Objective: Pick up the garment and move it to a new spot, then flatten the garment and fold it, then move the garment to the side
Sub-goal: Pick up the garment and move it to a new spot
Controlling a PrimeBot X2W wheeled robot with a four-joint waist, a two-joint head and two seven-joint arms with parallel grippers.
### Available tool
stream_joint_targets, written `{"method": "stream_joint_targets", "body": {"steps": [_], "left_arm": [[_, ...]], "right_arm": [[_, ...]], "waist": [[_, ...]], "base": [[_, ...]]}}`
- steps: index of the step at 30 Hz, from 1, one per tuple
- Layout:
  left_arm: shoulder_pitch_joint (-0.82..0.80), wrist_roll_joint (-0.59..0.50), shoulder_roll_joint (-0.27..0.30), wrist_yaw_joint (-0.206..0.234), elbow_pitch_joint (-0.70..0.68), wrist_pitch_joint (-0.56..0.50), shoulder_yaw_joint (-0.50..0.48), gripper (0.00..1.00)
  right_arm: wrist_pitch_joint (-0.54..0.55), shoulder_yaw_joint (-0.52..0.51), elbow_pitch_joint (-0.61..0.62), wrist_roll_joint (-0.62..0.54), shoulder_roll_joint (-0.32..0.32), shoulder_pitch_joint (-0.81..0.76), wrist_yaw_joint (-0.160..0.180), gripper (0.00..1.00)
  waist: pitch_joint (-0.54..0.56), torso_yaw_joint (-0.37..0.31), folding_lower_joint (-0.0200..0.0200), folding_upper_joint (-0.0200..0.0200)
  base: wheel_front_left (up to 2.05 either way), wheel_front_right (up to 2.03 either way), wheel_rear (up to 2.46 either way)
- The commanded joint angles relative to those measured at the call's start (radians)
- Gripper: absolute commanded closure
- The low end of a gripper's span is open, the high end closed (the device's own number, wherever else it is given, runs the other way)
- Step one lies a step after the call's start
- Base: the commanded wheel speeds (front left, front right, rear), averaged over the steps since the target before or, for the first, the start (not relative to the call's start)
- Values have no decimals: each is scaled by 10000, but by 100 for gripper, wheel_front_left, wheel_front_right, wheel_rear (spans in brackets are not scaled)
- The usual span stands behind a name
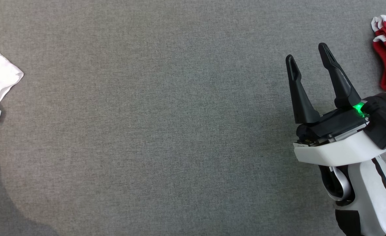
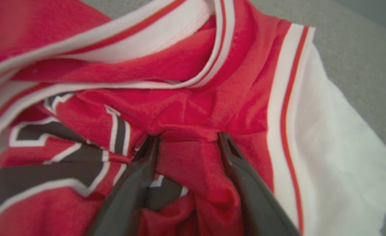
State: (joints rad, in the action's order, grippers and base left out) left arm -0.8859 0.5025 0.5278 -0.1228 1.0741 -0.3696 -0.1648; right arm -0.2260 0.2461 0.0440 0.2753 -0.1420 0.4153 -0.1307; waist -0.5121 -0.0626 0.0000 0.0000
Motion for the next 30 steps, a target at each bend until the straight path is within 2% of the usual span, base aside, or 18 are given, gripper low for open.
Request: {"method": "stream_joint_targets", "body": {"steps": [1,9,17,23,30], "left_arm": [[233,-7,-333,-54,331,24,204,100],[-26,126,-85,-98,148,955,655,100],[187,297,153,-84,-605,1547,1689,100],[504,653,467,-83,-1824,1465,2894,100],[1041,1259,888,-81,-3945,966,4038,100]], "right_arm": [[-12,-21,-34,-70,-44,56,-2,0],[-56,82,-271,-61,-27,41,-2,0],[-190,106,-681,158,38,-280,-2,0],[-287,187,-1013,349,187,-629,-2,0],[-348,-45,-1175,511,219,-1151,-2,0]], "waist": [[80,70,0,0],[604,215,0,0],[1693,220,0,0],[2706,-38,0,0],[3657,-457,0,0]], "base": [[0,0,0],[0,0,0],[0,0,0],[0,0,0],[0,0,0]]}}
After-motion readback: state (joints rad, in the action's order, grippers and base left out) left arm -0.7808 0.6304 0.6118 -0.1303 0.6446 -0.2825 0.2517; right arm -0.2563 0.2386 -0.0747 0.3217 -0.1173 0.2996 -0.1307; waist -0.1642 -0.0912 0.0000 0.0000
